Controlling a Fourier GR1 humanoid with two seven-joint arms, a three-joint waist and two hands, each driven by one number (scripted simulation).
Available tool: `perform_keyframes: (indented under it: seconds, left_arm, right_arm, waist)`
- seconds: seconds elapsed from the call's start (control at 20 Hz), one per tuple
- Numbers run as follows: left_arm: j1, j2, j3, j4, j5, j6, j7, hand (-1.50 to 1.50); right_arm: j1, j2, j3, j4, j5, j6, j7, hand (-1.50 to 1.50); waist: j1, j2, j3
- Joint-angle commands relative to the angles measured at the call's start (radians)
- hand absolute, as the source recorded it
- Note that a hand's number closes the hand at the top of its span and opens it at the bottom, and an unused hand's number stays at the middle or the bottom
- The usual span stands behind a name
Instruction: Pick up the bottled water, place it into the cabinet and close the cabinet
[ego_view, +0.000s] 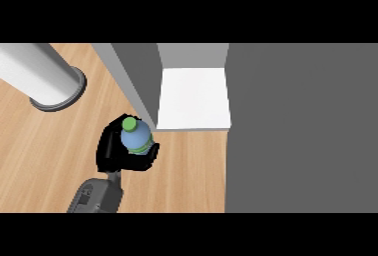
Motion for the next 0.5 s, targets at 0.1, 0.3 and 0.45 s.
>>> perform_keyframes:
  seconds: [0.1, 0.3, 0.45]
  left_arm:
    - [-0.072, -0.007, -0.187, -0.057, 0.038, 0.255, 0.050, 1.50]
    - [-0.184, -0.007, -0.258, -0.031, 0.042, 0.400, 0.082, 1.50]
    - [-0.253, -0.007, -0.276, 0.034, 0.022, 0.496, 0.105, 1.50]
  right_arm:
    - [0.091, -0.010, -0.067, -0.183, -0.134, -0.006, 0.040, -1.50]
    - [0.046, -0.001, -0.044, -0.180, -0.106, -0.033, 0.049, -1.50]
    - [0.029, 0.008, -0.006, -0.188, -0.116, -0.061, 0.061, -1.50]
  waist:
    - [-0.018, 0.000, -0.001]
    - [-0.014, 0.004, -0.001]
    - [-0.017, 0.007, -0.001]
